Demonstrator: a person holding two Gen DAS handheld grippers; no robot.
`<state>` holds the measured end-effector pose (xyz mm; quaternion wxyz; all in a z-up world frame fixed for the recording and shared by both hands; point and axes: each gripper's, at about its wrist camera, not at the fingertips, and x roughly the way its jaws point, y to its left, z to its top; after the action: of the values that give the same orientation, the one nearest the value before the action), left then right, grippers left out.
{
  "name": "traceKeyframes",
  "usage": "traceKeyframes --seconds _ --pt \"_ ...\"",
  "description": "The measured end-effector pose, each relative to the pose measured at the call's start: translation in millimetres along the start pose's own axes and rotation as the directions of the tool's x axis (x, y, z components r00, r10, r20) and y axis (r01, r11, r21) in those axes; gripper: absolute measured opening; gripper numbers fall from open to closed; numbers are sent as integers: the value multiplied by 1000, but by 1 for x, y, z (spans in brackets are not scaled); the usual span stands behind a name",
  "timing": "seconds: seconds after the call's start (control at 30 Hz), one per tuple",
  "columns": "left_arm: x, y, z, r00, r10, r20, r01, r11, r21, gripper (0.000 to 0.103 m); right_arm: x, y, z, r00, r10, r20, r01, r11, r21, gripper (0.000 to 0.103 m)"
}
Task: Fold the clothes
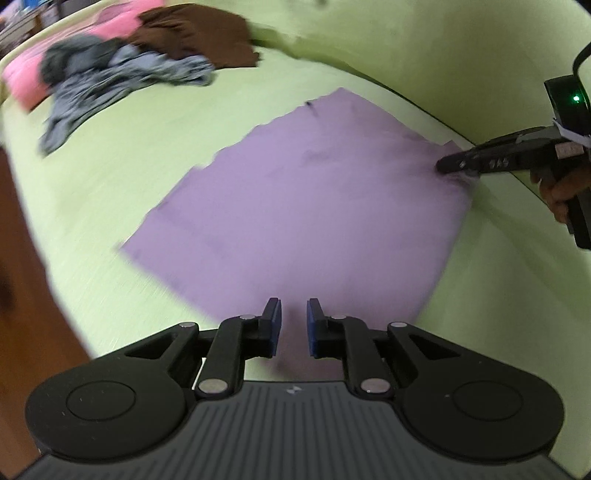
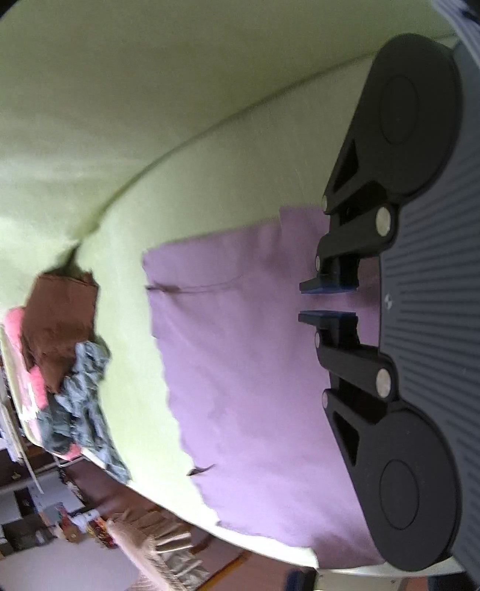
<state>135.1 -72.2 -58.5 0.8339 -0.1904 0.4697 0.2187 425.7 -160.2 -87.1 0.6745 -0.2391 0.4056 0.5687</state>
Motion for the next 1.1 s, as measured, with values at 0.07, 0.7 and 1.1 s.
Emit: traceKeyframes --seconds 0.07,0.7,1.1 --pt "22 -5 4 1000 3 -25 -3 1000 16 16 4 -12 -3 999 -50 0 49 998 35 3" --pt "4 -40 -17 996 -31 -78 29 999 -32 18 -28 -50 -27 997 -77 -1 77 996 41 13" --pt "24 -43 -4 995 -5 -104 -3 997 -75 18 -33 -69 -27 994 -31 -107 31 1000 1 6"
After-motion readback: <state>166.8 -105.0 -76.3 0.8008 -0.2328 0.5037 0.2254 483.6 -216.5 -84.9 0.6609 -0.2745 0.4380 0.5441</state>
